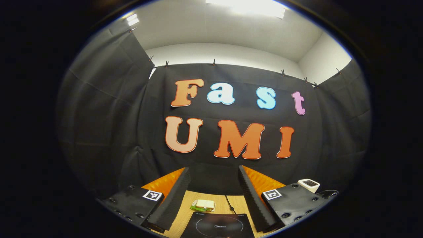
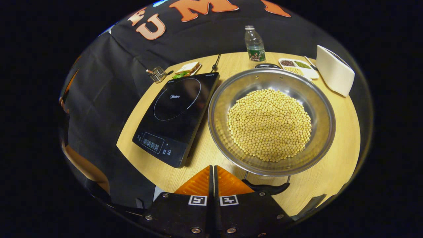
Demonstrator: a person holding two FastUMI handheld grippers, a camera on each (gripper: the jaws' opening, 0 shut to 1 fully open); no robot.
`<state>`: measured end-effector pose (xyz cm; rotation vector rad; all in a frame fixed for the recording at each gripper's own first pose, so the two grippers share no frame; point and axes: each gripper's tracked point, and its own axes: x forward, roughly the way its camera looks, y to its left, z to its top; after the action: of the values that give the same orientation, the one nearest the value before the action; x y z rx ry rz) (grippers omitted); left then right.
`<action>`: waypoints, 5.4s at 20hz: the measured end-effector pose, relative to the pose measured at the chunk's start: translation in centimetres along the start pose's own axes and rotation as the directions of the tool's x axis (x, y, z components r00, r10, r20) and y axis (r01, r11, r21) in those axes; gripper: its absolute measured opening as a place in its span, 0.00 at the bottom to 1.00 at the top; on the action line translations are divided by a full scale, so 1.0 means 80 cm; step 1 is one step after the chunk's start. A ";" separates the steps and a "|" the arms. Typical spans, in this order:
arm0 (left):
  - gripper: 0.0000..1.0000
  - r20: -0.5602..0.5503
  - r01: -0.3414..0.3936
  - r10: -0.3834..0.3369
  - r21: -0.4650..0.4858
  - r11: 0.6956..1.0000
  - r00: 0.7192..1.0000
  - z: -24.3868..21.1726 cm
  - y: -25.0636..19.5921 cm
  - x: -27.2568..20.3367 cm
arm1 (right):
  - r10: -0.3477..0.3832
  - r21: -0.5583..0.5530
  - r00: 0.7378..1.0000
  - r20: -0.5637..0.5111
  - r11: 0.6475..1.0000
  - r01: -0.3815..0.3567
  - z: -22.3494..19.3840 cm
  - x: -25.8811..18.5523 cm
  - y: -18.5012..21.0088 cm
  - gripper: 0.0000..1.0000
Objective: First push the handle of the pot to place it horizontally, then grasp the pot with both hands and set it on the induction cooktop.
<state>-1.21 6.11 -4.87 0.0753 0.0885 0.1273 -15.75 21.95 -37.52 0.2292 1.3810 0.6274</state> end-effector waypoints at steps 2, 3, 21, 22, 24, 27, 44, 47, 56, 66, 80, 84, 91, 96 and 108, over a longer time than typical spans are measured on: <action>0.96 -0.013 0.005 -0.005 0.006 1.000 1.000 -0.008 0.000 0.002 | -0.007 0.017 1.000 -0.029 1.000 0.008 -0.004 0.005 -0.005 0.00; 0.96 -0.020 0.008 -0.008 0.010 1.000 1.000 -0.010 -0.001 0.002 | -0.012 0.025 0.999 -0.041 1.000 0.013 -0.005 0.009 -0.008 0.00; 0.96 -0.093 0.079 -0.077 0.020 0.997 0.993 -0.045 -0.062 0.025 | -0.087 0.162 0.994 -0.072 0.982 0.098 -0.023 0.002 -0.098 0.00; 0.95 -0.092 0.081 -0.079 0.019 0.997 0.993 -0.046 -0.064 0.024 | -0.098 0.168 0.993 -0.072 0.980 0.109 -0.021 0.002 -0.105 0.00; 0.96 -0.094 0.085 -0.083 0.017 0.996 0.992 -0.046 -0.066 0.027 | -0.112 0.182 0.991 -0.069 0.975 0.123 -0.019 -0.003 -0.115 0.00; 0.96 -0.098 0.087 -0.085 0.016 0.996 0.992 -0.049 -0.068 0.031 | -0.139 0.216 0.989 -0.046 0.965 0.146 -0.009 -0.010 -0.130 0.00; 0.94 -0.139 0.079 -0.084 -0.044 0.996 0.987 -0.091 -0.043 0.049 | -0.281 0.321 0.959 -0.038 0.906 0.278 -0.004 -0.025 -0.203 0.00; 0.95 -0.144 0.082 -0.089 -0.056 0.995 0.986 -0.099 -0.042 0.053 | -0.301 0.328 0.953 -0.037 0.897 0.296 -0.003 -0.024 -0.210 0.00; 0.96 -0.186 0.098 -0.112 -0.084 0.992 0.976 -0.131 -0.047 0.062 | -0.372 0.409 0.927 -0.053 0.838 0.360 0.010 -0.026 -0.264 0.00; 0.96 -0.243 0.103 -0.122 -0.091 0.991 0.962 -0.166 -0.053 0.065 | -0.448 0.531 0.894 0.003 0.758 0.378 0.056 -0.039 -0.318 0.00; 0.95 -0.378 0.188 -0.200 -0.068 0.980 0.904 -0.239 -0.119 0.063 | -0.518 0.568 0.855 0.031 0.713 0.411 0.103 -0.026 -0.381 0.00; 0.95 -0.439 0.213 -0.230 -0.088 0.973 0.869 -0.272 -0.151 0.065 | -0.524 0.570 0.850 0.041 0.711 0.411 0.114 -0.024 -0.388 0.00; 0.95 -0.573 0.259 -0.272 -0.105 0.960 0.773 -0.347 -0.206 0.059 | -0.527 0.568 0.848 0.059 0.716 0.406 0.131 -0.019 -0.403 0.00; 0.95 -0.637 0.269 -0.293 -0.138 0.953 0.713 -0.388 -0.238 0.062 | -0.544 0.566 0.832 0.113 0.723 0.396 0.148 -0.030 -0.417 0.00; 0.95 -0.733 0.324 -0.295 -0.108 0.940 0.613 -0.456 -0.297 0.092 | -0.479 0.484 0.847 0.230 0.812 0.327 0.186 -0.061 -0.372 0.06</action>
<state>5.57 -13.93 -43.65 0.0376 0.9371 -0.2083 6.52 -1.97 -45.51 0.3607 1.1587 -0.0936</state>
